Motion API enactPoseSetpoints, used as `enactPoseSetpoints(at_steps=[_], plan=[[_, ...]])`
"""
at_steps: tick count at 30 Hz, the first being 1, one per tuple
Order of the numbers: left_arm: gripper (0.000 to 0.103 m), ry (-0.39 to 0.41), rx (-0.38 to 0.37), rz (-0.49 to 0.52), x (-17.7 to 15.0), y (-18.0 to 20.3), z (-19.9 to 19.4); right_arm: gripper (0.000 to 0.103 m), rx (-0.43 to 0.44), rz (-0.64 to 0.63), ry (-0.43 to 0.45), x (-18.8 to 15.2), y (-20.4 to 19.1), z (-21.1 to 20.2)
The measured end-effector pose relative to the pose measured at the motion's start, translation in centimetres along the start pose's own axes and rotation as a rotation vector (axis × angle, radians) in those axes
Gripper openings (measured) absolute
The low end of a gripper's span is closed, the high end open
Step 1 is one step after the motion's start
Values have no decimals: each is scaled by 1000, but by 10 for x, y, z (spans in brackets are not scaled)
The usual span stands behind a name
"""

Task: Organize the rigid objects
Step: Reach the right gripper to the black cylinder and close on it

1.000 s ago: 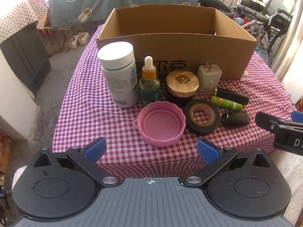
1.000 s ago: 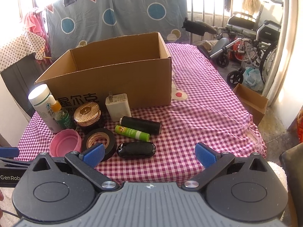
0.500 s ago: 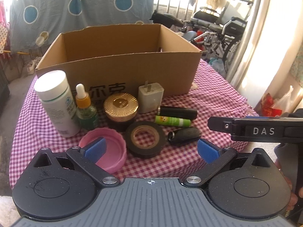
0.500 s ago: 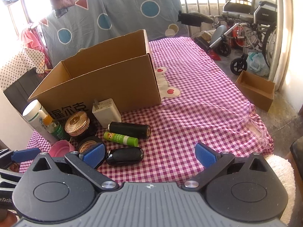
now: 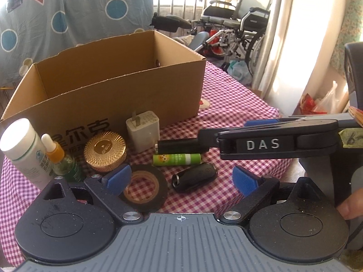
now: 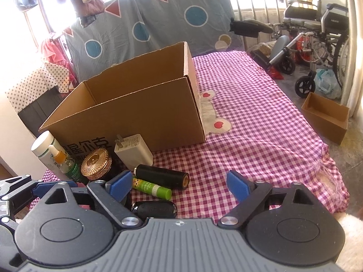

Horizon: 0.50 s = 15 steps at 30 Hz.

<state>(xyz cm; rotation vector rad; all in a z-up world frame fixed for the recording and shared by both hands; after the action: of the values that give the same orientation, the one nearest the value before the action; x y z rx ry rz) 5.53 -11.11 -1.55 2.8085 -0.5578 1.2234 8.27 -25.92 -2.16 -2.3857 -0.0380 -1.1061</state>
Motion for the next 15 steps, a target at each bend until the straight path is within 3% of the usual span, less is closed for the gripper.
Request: enactPoseSetpoints(at_steps=[8,15], plan=[[67,-36,-45,67,6,22,21,57,123,-186,-135,15,-3,36],[59,-55,-65,71,8,26,30,39,200,-288,-235,24,-4,56]])
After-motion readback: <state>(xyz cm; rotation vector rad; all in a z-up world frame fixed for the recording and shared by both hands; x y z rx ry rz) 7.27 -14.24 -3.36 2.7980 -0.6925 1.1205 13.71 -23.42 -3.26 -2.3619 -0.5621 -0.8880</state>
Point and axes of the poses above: each gripper's, at about its wrist camera, not at the fingertips, and z roughly the way its jaws point, y to its right, x to its top, the point moved 2 cm from there along z, roughly the way its jaws point, and after that the axes turned 14 degrees about x, right-handed, at the moved point
